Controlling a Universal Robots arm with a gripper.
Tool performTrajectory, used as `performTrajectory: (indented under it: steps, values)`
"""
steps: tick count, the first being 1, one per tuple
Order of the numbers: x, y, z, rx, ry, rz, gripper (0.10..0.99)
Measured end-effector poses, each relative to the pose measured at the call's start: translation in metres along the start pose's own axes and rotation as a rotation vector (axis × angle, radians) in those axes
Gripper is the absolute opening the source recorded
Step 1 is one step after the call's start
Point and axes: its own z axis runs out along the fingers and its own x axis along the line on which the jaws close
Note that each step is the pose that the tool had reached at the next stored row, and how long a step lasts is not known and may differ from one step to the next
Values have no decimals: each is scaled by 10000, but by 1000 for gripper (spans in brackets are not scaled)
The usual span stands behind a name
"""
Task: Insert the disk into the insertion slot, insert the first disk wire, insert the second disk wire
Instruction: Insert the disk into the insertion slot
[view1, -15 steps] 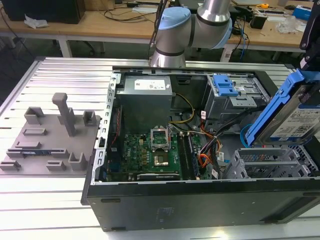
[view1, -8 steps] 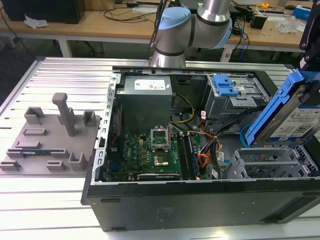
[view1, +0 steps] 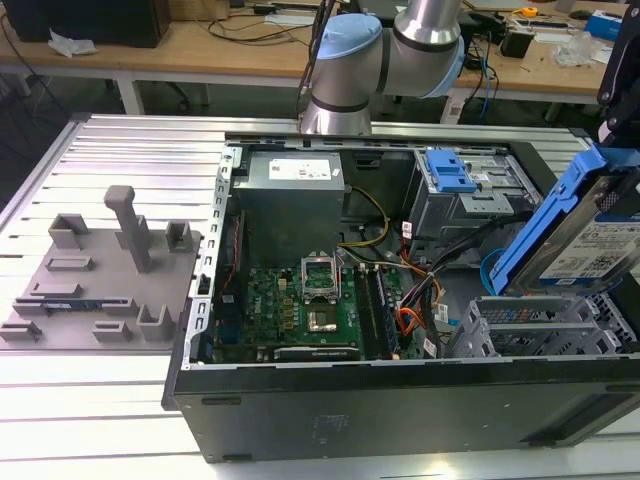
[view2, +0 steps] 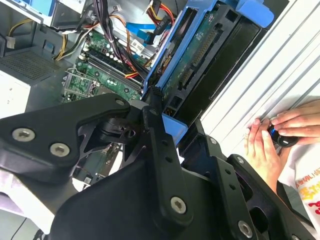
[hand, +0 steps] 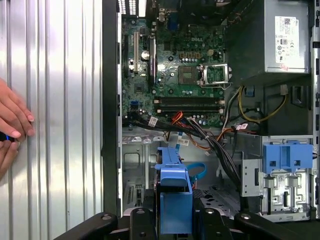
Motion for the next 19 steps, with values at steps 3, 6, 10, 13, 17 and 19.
performTrajectory:
  steps: [3,6,10,13,17,19]
  values:
    - [8,0,21,0,1,0,365]
    - [11,-1,36,-1,2,0,365]
    - [19,-1,62,-1,5,0,365]
    - [25,-1,88,-1,8,0,365]
    - [33,-2,118,0,10,0,365]
    - [36,-2,133,0,11,-1,365]
